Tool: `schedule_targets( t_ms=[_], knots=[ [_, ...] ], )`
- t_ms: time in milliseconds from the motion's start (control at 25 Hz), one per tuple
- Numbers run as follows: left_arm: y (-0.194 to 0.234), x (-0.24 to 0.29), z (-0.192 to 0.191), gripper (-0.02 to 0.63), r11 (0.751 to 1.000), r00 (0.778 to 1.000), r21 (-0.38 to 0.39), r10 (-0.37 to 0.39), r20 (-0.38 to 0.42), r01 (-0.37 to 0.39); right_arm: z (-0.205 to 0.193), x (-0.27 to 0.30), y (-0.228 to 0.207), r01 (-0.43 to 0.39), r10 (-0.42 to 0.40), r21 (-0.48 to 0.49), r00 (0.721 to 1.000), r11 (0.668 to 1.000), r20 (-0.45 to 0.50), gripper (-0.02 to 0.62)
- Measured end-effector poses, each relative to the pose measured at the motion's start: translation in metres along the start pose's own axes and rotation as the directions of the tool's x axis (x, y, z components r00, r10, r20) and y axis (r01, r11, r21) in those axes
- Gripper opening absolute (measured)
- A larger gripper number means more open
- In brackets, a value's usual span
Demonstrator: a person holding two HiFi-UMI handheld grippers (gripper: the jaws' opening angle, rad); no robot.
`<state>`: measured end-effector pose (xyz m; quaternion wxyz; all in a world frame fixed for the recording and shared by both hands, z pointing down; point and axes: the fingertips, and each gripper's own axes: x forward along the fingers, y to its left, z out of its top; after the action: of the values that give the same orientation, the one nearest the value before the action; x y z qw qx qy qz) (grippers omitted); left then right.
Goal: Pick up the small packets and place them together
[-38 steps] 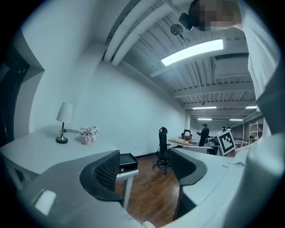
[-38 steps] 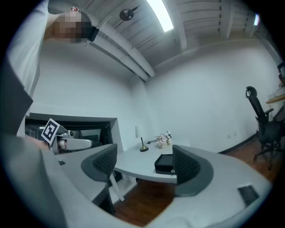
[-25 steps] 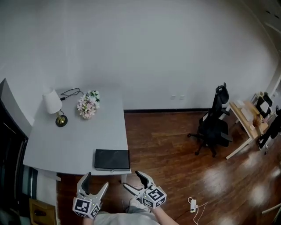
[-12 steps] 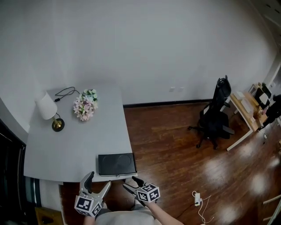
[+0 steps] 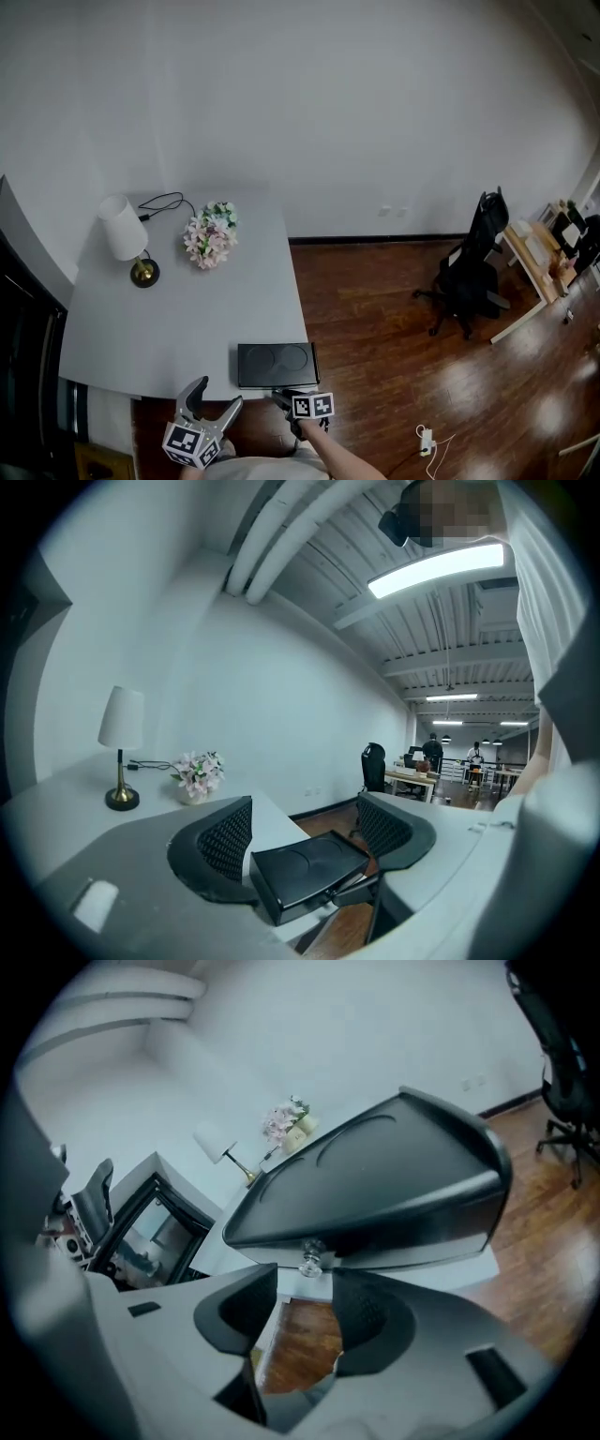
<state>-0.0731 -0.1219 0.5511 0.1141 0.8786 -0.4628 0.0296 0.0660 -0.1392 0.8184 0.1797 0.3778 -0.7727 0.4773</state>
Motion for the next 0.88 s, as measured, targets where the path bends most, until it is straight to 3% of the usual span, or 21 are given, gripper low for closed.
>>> schedule_targets(
  t_ms=[80, 160, 240, 360, 600, 880],
  knots=[
    [0.007, -0.006, -0.003, 0.341, 1.0, 1.0, -0.001, 0.016, -0.007, -0.016, 0.002, 0.007, -0.002, 0.028, -0.028, 0.006, 0.999, 1.0, -0.019, 0.176],
    [0.012, -0.011, -0.005, 0.341, 1.0, 1.0, -0.007, 0.029, -0.008, -0.029, 0.003, 0.008, -0.007, 0.065, -0.065, 0.01, 0.998, 0.998, -0.018, 0.102],
    [0.017, -0.017, -0.005, 0.341, 0.999, 0.999, -0.014, 0.043, -0.007, -0.043, 0.002, 0.006, -0.005, 0.059, -0.059, 0.034, 0.998, 0.998, 0.004, 0.067],
    [0.021, -0.021, -0.008, 0.341, 0.998, 0.999, -0.034, 0.052, -0.007, -0.052, -0.005, 0.004, -0.001, 0.048, -0.048, 0.044, 0.999, 0.998, 0.004, 0.067],
    [0.011, -0.019, -0.017, 0.341, 0.999, 0.999, -0.046, 0.021, -0.026, -0.023, -0.048, -0.013, 0.013, 0.024, -0.026, -0.027, 0.996, 0.999, -0.081, 0.067],
    [-0.008, -0.016, -0.025, 0.318, 0.998, 0.999, -0.051, -0.023, -0.039, 0.021, -0.088, -0.028, 0.026, -0.009, 0.009, -0.001, 0.996, 1.0, -0.094, 0.064]
  ],
)
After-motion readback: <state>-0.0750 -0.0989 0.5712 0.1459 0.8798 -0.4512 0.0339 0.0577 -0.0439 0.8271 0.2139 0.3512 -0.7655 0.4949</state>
